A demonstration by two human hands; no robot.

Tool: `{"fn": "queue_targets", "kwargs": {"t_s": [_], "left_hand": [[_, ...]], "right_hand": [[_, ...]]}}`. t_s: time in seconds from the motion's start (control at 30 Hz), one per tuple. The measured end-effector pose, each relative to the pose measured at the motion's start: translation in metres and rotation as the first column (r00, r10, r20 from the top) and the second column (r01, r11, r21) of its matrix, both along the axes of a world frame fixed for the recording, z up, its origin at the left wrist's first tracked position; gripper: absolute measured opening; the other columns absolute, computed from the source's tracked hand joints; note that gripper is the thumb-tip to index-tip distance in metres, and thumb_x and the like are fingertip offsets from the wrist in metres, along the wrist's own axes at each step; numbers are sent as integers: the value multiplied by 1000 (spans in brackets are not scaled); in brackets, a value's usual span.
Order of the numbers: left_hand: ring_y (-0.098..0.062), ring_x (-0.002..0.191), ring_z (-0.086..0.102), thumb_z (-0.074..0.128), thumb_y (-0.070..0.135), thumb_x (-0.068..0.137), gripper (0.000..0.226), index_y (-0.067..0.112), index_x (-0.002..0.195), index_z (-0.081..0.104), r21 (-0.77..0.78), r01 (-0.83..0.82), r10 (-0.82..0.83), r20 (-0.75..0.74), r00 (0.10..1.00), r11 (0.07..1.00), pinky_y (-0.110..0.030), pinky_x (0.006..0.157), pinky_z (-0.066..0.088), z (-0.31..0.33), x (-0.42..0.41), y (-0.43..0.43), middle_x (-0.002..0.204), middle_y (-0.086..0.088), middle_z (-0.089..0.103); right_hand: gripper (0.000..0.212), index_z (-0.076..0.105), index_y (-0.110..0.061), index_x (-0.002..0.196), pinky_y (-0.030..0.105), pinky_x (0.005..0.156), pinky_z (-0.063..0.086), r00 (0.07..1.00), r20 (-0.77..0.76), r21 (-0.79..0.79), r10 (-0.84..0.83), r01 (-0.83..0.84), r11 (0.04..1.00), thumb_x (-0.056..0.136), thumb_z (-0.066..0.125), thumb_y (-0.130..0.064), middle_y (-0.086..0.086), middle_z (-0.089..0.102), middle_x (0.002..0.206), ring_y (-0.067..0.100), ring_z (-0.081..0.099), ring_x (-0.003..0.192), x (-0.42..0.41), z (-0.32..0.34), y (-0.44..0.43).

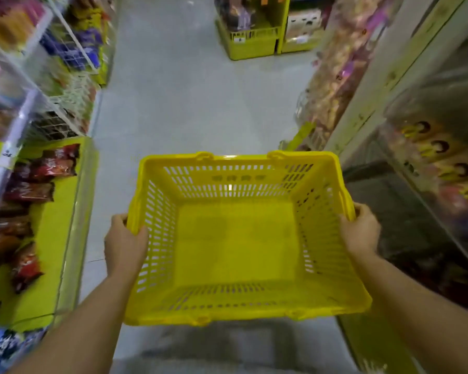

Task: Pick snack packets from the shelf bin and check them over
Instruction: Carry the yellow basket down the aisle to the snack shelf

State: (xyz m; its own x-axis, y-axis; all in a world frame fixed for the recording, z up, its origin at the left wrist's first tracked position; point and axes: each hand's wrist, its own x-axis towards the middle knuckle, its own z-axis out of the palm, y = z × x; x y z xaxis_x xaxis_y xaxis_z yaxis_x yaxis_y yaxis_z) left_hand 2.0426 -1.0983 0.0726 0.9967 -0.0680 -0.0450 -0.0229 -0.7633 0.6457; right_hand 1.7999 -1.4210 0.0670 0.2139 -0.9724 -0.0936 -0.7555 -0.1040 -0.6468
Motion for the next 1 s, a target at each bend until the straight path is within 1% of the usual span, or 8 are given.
{"fn": "queue_targets", "kwargs": {"t_s": [0.17,0.3,0.47,0.6,0.73,0.9,1.0], "left_hand": [[-45,102,60,65,9,85,36,2,118,53,29,29,-27,-72,997,999,-46,83,45,-129,20,-15,110,-31,63],[-44,104,59,65,7,86,36,0,119,54,38,65,-61,-107,992,997,-45,83,44,-220,20,-30,112,-30,62],[-42,105,58,63,10,87,33,1,118,53,24,96,-91,-148,985,995,-43,83,43,-298,14,-47,113,-28,62],[-43,107,58,63,11,87,35,1,120,53,14,114,-110,-158,981,993,-43,85,43,-333,8,-61,116,-28,62],[-44,106,58,62,10,87,34,0,119,53,1,148,-146,-142,979,989,-43,84,43,-352,3,-71,114,-29,62],[-43,106,58,59,8,88,33,0,120,53,-3,177,-176,-139,975,984,-42,83,43,-365,-5,-74,116,-29,62],[-43,108,58,58,9,89,34,0,121,52,14,206,-201,-162,966,978,-42,84,43,-369,-10,-74,118,-28,61]], "right_hand": [[26,62,5,112,46,81,44,997,-67,-22,-37,36,999,88,60,-5,33,63,109,46,60,100,9,-126,0],[31,61,2,117,48,85,43,982,-182,-38,-41,35,999,88,58,-7,32,61,113,46,58,105,5,-218,-6],[27,61,6,110,50,85,42,968,-250,-58,-12,-2,998,87,54,-5,35,60,105,47,57,100,-8,-287,-17],[22,58,10,106,51,85,41,962,-272,-86,-1,-23,996,87,53,0,37,57,104,49,56,99,-20,-318,-27],[21,56,13,105,50,85,40,955,-294,-89,30,-59,994,86,50,6,38,55,105,50,54,100,-30,-336,-32],[30,55,12,115,45,88,38,947,-315,-40,65,-82,996,86,49,7,40,51,111,50,52,104,-43,-347,-35],[46,49,7,132,41,98,35,942,-321,-5,96,-103,995,87,51,7,37,52,125,47,49,118,-52,-348,-38]]}}
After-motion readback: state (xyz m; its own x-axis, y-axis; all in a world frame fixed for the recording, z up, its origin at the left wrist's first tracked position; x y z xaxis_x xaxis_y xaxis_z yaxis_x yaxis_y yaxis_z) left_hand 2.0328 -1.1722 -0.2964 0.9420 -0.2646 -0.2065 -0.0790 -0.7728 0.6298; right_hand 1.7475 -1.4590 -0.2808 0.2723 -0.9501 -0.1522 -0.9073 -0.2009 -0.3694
